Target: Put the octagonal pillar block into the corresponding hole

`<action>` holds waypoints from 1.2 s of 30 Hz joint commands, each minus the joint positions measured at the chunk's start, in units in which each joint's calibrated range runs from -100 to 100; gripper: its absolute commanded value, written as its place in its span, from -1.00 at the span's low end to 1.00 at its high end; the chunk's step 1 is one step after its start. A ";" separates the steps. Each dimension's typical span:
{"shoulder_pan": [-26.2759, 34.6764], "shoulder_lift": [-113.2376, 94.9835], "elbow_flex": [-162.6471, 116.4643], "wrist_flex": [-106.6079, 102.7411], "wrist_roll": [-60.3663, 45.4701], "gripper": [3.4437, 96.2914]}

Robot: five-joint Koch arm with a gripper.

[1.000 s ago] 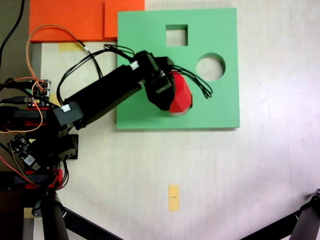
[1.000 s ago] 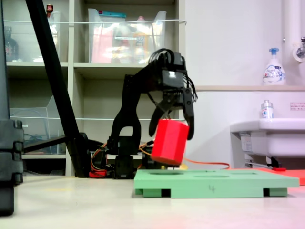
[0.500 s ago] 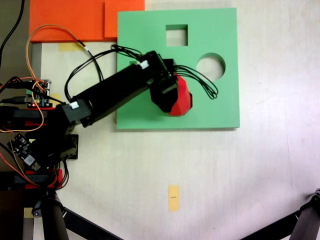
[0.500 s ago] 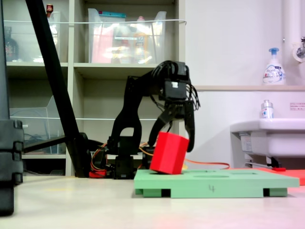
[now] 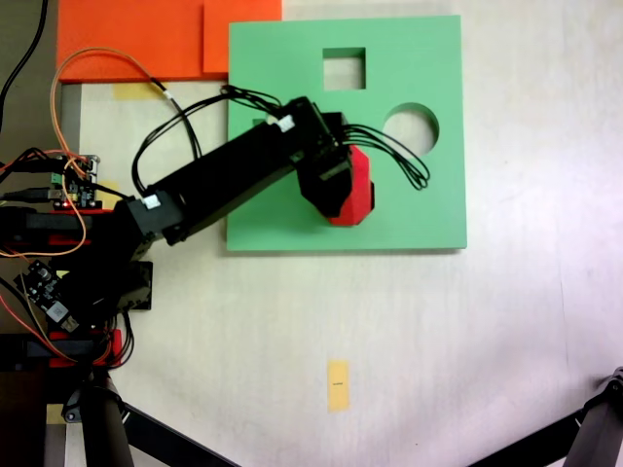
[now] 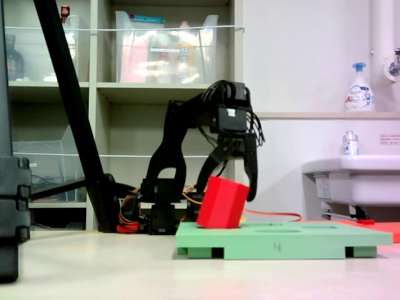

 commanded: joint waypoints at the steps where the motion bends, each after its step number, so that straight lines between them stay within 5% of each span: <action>1: 0.00 0.96 3.35 -1.57 0.24 -0.37; 20: 0.54 5.98 9.53 -1.57 -1.71 -0.37; 36: -0.15 5.29 8.33 -1.57 -3.17 0.84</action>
